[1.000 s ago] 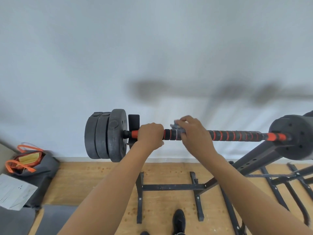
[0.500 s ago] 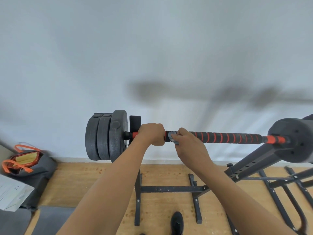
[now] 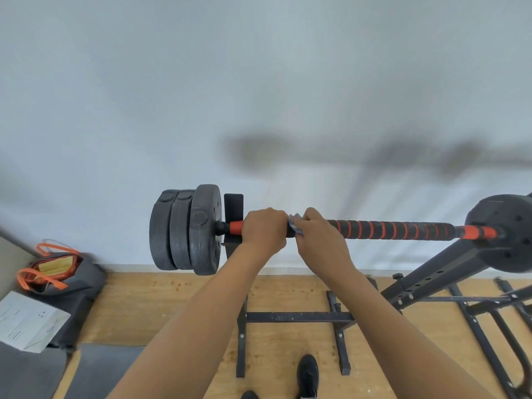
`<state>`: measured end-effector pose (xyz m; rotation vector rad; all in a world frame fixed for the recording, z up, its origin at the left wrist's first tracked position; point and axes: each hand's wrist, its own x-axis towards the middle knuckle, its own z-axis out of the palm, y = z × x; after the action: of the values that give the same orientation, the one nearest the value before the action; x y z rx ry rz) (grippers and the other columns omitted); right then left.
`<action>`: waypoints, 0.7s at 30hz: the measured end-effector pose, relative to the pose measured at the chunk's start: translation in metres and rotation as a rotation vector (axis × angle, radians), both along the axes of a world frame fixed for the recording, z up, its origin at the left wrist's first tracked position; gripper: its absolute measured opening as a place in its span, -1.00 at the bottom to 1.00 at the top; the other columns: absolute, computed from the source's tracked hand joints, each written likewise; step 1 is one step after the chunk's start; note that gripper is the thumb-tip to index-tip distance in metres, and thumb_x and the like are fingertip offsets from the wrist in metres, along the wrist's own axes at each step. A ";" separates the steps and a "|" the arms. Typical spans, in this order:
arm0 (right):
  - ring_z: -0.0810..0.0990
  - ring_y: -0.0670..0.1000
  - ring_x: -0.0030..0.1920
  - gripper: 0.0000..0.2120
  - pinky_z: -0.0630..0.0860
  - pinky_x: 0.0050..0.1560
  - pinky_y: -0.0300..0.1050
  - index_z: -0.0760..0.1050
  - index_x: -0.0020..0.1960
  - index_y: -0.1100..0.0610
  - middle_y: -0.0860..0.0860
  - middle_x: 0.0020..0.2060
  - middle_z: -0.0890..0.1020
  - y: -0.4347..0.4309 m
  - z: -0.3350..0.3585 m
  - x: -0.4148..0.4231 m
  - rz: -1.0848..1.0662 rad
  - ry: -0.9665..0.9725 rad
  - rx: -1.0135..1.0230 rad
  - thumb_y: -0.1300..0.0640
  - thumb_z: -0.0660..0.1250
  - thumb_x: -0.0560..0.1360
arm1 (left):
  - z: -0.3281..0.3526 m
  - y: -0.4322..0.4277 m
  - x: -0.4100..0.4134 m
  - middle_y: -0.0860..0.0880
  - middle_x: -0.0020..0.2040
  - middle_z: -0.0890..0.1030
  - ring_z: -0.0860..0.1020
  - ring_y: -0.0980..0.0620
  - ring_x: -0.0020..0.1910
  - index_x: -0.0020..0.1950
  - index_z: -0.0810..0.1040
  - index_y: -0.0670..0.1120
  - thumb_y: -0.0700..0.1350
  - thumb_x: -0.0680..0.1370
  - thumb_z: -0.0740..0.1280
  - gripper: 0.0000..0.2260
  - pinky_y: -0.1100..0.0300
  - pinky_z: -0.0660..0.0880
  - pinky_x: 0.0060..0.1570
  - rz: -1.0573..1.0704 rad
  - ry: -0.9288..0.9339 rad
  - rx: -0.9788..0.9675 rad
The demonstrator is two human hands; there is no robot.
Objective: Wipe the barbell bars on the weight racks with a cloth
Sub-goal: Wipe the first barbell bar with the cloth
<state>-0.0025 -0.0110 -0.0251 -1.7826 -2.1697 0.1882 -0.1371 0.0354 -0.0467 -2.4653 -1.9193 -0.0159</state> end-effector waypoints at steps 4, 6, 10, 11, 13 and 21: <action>0.41 -0.01 -0.25 -0.68 0.42 -0.38 -0.07 0.45 0.36 -0.01 -0.12 -0.11 0.32 -0.014 -0.006 0.002 -0.008 0.008 -0.027 0.20 0.17 0.65 | 0.007 0.009 -0.001 0.02 -0.31 0.48 0.52 -0.07 -0.32 -0.18 0.44 -0.03 -0.15 0.50 0.33 -0.91 0.14 0.39 -0.27 -0.008 0.020 -0.109; 0.44 0.00 -0.22 -0.65 0.53 -0.32 0.00 0.44 0.39 -0.01 -0.10 -0.09 0.36 -0.019 -0.006 0.003 -0.011 0.028 -0.058 0.21 0.19 0.64 | 0.010 0.016 -0.002 0.02 -0.28 0.51 0.51 -0.04 -0.32 -0.16 0.42 -0.04 -0.11 0.50 0.33 -0.90 0.15 0.40 -0.27 -0.010 0.007 -0.219; 0.49 0.03 -0.27 -0.87 0.44 -0.32 -0.07 0.51 0.09 0.09 -0.04 -0.20 0.41 -0.005 0.009 0.010 -0.010 0.094 -0.123 0.11 0.20 0.67 | 0.013 0.023 -0.003 0.02 -0.24 0.55 0.55 -0.04 -0.29 -0.09 0.48 -0.05 -0.03 0.48 0.41 -0.85 0.17 0.42 -0.27 0.008 -0.050 -0.333; 0.49 0.01 -0.30 -0.82 0.40 -0.33 -0.13 0.49 -0.01 0.12 -0.03 -0.25 0.42 0.005 0.015 0.011 -0.046 0.131 -0.131 0.05 0.20 0.67 | 0.011 0.019 -0.003 0.03 -0.22 0.55 0.56 -0.06 -0.26 -0.05 0.51 -0.05 0.01 0.47 0.45 -0.80 0.16 0.42 -0.25 0.019 -0.073 -0.282; 0.48 -0.02 -0.33 -0.75 0.34 -0.33 -0.16 0.48 -0.10 0.16 -0.02 -0.31 0.43 0.025 0.024 0.013 -0.094 0.176 -0.127 0.02 0.21 0.65 | 0.002 0.006 -0.002 0.02 -0.22 0.53 0.55 -0.08 -0.25 -0.02 0.50 -0.04 0.06 0.50 0.46 -0.77 0.14 0.38 -0.22 0.038 -0.094 -0.112; 0.41 0.08 -0.33 -0.70 0.29 -0.34 -0.08 0.25 -0.32 0.11 0.00 -0.31 0.33 0.009 0.014 -0.009 -0.093 0.124 -0.224 0.21 0.17 0.58 | 0.001 0.000 0.002 0.04 -0.39 0.40 0.48 -0.04 -0.37 -0.29 0.37 -0.01 -0.18 0.49 0.29 -0.82 0.18 0.35 -0.32 0.024 0.031 0.000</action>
<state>-0.0110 -0.0015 -0.0114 -1.9299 -2.0405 0.5239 -0.1351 0.0358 -0.0457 -2.4273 -1.9363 0.0217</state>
